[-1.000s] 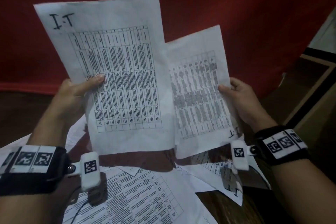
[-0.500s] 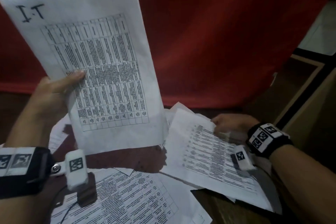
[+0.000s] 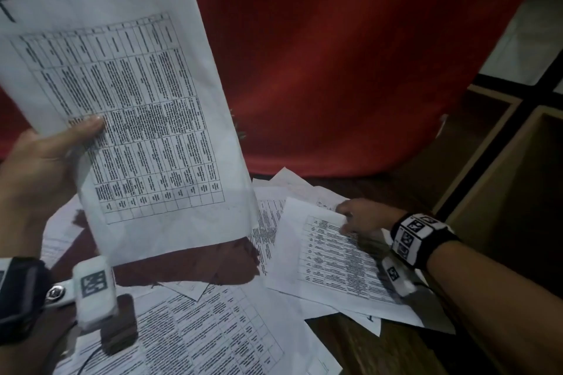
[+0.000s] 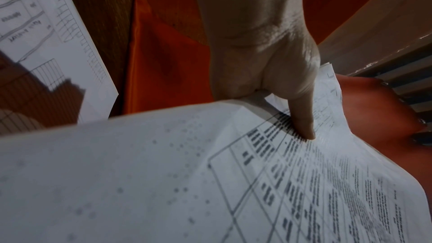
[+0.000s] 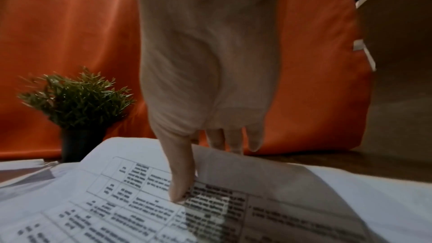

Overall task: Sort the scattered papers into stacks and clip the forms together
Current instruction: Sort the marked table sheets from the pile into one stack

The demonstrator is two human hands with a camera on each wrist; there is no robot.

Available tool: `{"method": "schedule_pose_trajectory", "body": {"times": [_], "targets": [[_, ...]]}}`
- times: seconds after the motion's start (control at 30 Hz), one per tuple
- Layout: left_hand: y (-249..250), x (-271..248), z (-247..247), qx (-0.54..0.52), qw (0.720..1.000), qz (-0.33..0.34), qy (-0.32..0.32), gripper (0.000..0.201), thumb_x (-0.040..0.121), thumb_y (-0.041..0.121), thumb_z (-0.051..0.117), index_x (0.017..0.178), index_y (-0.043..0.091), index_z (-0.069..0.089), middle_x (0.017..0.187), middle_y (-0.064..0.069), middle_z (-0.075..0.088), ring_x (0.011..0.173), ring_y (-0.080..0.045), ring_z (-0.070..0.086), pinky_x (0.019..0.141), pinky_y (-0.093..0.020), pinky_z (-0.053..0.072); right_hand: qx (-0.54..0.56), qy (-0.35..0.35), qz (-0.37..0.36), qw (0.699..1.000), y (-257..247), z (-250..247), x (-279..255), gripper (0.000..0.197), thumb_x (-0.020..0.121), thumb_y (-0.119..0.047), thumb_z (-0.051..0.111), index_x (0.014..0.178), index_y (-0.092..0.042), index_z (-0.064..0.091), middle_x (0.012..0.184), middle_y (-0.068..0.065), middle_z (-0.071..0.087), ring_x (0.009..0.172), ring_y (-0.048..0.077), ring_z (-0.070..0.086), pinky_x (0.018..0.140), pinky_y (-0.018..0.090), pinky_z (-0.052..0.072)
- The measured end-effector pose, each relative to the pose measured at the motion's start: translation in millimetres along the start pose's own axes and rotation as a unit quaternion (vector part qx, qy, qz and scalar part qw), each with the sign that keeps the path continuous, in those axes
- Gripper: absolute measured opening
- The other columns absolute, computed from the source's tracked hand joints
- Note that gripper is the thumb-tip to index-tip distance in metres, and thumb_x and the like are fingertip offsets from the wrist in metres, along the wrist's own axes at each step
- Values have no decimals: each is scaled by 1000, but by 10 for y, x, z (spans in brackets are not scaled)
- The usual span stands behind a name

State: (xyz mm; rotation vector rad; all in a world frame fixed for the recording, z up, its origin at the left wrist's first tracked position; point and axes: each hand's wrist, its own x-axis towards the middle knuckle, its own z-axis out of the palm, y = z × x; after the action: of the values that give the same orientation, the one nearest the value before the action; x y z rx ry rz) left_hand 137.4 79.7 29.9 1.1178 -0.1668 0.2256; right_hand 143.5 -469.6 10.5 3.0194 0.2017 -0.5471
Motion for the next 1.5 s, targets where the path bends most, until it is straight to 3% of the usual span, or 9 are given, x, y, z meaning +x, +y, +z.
{"method": "schedule_pose_trajectory", "body": {"times": [0.2, 0.33, 0.5, 0.83, 1.0, 1.07, 1.2, 1.4, 1.5], "targets": [[-29, 46, -65, 5, 1000, 0, 4, 74, 84, 37, 79, 147, 6, 57, 128, -2, 75, 109, -17, 76, 81, -35, 65, 11, 54, 19, 998, -99, 3, 338, 29, 81, -28, 78, 69, -19, 54, 78, 0, 61, 75, 21, 60, 65, 31, 46], [-70, 95, -198, -37, 999, 16, 13, 70, 87, 34, 82, 146, 3, 58, 143, -15, 65, 114, -22, 75, 82, -45, 65, 55, 88, 57, 993, 46, -87, 433, 22, 78, -30, 81, 81, -14, 66, 79, -3, 60, 74, 15, 59, 64, 27, 41], [21, -118, 7, 22, 999, 11, -29, 82, 76, 48, 86, 145, 12, 60, 145, -10, 64, 127, -28, 67, 96, -45, 61, 48, 95, 103, 989, 72, 29, 457, 36, 82, -27, 80, 69, -21, 47, 77, -3, 55, 77, 21, 55, 58, 24, 34], [47, -129, 24, 41, 999, 18, -23, 88, 73, 52, 89, 145, 11, 59, 148, -15, 61, 129, -32, 66, 97, -46, 61, 164, 210, 62, 962, 119, -201, 304, 13, 84, -12, 73, 85, -14, 60, 82, 3, 69, 81, 26, 68, 70, 34, 54], [40, -219, 211, 49, 998, 9, -34, 49, 82, 33, 81, 127, 15, 73, 129, -10, 74, 111, -25, 76, 88, -44, 64, 437, 334, 6, 835, 77, -873, -123, 22, 95, -2, 66, 114, -14, 67, 104, 14, 76, 88, 32, 73, 73, 45, 60], [18, -278, 346, 54, 998, 8, -30, 25, 95, 16, 66, 118, 16, 76, 121, -8, 78, 104, -24, 78, 84, -43, 65, 505, 380, -10, 775, 23, -1113, -337, 25, 99, -2, 62, 124, -6, 64, 108, 11, 74, 91, 26, 72, 76, 38, 60], [-68, -330, 551, 52, 998, -25, 0, 26, 99, 9, 63, 123, 11, 71, 118, -7, 79, 104, -23, 78, 81, -38, 66, 570, 430, -37, 699, -74, -1371, -662, 32, 102, -9, 60, 134, -9, 61, 111, -1, 71, 88, 8, 67, 70, 20, 55], [-283, -227, 682, -11, 995, -52, 81, 35, 100, 12, 65, 134, 8, 67, 120, -6, 78, 111, -20, 75, 85, -35, 64, 753, 441, -77, 482, -144, -1322, -704, 35, 102, -3, 56, 137, -8, 60, 132, 13, 70, 120, 29, 68, 103, 50, 55], [-346, -258, 832, -71, 988, -124, 52, 25, 105, 17, 58, 119, 15, 79, 120, -9, 78, 110, -26, 76, 87, -47, 64, 817, 416, -104, 386, -275, -1158, -616, 39, 103, -3, 53, 142, -7, 55, 135, 16, 67, 122, 32, 67, 100, 52, 56]]}}
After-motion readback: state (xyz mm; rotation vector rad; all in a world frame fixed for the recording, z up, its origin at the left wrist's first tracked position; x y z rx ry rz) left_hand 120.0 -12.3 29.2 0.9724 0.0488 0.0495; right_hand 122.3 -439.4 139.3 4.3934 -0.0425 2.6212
